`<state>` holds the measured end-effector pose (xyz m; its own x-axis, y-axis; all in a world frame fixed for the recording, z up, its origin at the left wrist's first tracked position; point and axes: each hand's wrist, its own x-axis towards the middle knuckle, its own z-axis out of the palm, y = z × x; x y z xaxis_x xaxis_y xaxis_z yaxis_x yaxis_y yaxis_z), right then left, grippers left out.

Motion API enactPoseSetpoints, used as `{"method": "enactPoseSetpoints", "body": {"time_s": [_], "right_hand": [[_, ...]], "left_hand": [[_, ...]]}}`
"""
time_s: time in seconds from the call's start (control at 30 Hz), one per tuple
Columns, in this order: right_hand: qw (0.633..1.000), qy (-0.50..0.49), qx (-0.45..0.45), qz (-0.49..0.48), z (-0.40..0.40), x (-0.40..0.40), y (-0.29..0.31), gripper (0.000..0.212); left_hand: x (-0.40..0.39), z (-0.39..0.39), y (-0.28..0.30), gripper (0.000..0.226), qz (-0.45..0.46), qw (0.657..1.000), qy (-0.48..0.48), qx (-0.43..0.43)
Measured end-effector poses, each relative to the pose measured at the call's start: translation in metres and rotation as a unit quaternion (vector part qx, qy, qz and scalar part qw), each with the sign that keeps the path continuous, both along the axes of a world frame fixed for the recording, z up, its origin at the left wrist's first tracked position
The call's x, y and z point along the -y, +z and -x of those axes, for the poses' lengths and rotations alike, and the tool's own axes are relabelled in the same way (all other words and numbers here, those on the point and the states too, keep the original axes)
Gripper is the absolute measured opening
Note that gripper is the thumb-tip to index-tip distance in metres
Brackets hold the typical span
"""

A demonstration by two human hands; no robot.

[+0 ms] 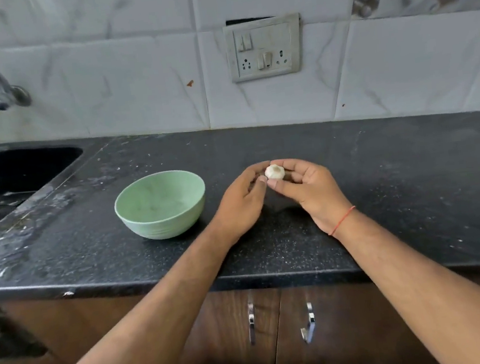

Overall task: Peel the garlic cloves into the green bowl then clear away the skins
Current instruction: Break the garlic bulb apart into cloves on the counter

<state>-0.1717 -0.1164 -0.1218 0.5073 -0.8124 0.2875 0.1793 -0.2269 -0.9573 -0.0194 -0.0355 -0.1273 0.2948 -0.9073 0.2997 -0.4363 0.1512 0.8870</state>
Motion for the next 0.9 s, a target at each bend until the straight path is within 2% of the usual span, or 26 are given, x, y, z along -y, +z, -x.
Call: {"method": "enactPoseSetpoints", "body": {"time_s": [0.13, 0.27, 0.47, 0.57, 0.7, 0.83, 0.9], "right_hand": [[1.000, 0.000, 0.002, -0.004, 0.001, -0.004, 0.002, 0.031], [1.000, -0.018, -0.011, 0.017, -0.003, -0.006, 0.001, 0.028], [0.997, -0.028, -0.027, 0.073, -0.006, -0.003, -0.004, 0.035], [0.989, -0.044, -0.060, 0.130, -0.007, 0.000, -0.007, 0.034], [0.984, -0.069, -0.076, 0.146, -0.007, 0.003, -0.009, 0.036], [0.968, -0.144, -0.117, 0.170, -0.007, 0.001, -0.006, 0.014], [0.957, -0.152, -0.162, 0.185, -0.008, -0.002, -0.004, 0.027]], "left_hand": [[-0.002, 0.004, 0.007, 0.037, -0.001, 1.000, -0.008, -0.006], [0.002, 0.007, 0.009, 0.049, -0.011, 1.000, -0.012, -0.016], [0.009, 0.005, 0.009, 0.044, -0.003, 0.999, -0.036, -0.029], [0.010, 0.003, 0.007, 0.040, 0.003, 0.999, -0.038, 0.001], [0.014, 0.002, 0.005, 0.041, 0.013, 1.000, -0.007, 0.019], [0.015, 0.002, 0.006, 0.044, 0.016, 1.000, 0.016, 0.021], [0.016, 0.002, 0.006, 0.045, 0.018, 0.999, 0.018, 0.034]]}}
